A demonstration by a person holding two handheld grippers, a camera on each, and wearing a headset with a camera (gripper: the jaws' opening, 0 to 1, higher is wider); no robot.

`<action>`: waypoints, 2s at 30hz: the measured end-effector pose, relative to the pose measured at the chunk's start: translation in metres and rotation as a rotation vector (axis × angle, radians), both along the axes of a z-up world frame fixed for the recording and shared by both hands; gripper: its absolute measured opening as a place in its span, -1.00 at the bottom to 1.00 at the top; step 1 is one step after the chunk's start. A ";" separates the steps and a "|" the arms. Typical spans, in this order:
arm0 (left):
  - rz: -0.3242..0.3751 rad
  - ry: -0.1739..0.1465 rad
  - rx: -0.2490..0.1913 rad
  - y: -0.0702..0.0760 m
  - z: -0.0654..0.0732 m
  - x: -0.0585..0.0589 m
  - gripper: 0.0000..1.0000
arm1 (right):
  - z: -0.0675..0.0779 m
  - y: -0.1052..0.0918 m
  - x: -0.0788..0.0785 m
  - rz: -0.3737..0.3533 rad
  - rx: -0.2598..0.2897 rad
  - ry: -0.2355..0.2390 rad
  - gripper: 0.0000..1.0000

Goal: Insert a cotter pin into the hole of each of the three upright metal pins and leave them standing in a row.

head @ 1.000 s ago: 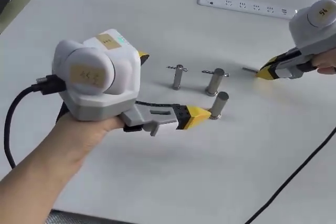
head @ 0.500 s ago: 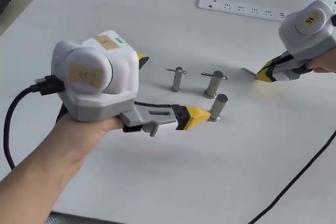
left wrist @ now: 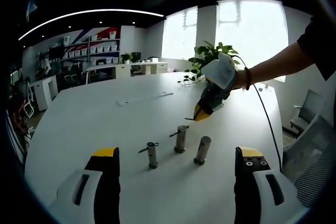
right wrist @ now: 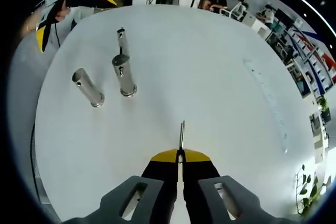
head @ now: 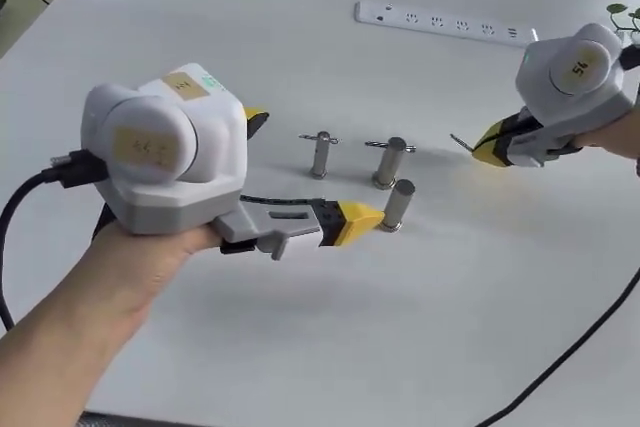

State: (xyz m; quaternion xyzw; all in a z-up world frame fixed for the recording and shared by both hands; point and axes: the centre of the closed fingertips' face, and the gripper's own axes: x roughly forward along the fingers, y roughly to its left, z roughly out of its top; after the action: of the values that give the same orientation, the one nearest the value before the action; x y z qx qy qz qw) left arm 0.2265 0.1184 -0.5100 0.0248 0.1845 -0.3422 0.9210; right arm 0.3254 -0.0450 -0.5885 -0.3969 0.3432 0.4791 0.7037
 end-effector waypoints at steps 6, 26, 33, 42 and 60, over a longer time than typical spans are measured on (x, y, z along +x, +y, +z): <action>-0.003 -0.011 -0.038 -0.003 0.006 0.000 0.71 | 0.017 0.012 -0.021 0.072 0.029 -0.046 -1.00; -0.006 0.101 -0.179 -0.024 0.011 -0.005 0.11 | 0.073 0.064 -0.085 0.266 0.135 -0.173 -1.00; -0.015 0.150 -0.253 -0.031 0.019 -0.007 -0.17 | 0.080 0.075 -0.097 0.325 0.145 -0.197 -1.00; -0.044 0.230 -0.283 -0.042 0.017 -0.018 -0.48 | 0.080 0.091 -0.118 0.391 0.152 -0.226 -1.00; -0.081 0.295 -0.357 -0.060 0.021 -0.028 -0.81 | 0.088 0.101 -0.133 0.458 0.151 -0.264 -1.00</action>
State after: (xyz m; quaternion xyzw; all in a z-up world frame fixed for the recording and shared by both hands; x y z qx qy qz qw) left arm 0.1985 0.0587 -0.4894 -0.1814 0.2524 -0.4060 0.8594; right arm 0.1926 0.0560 -0.5004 -0.4694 0.1131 0.5942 0.6433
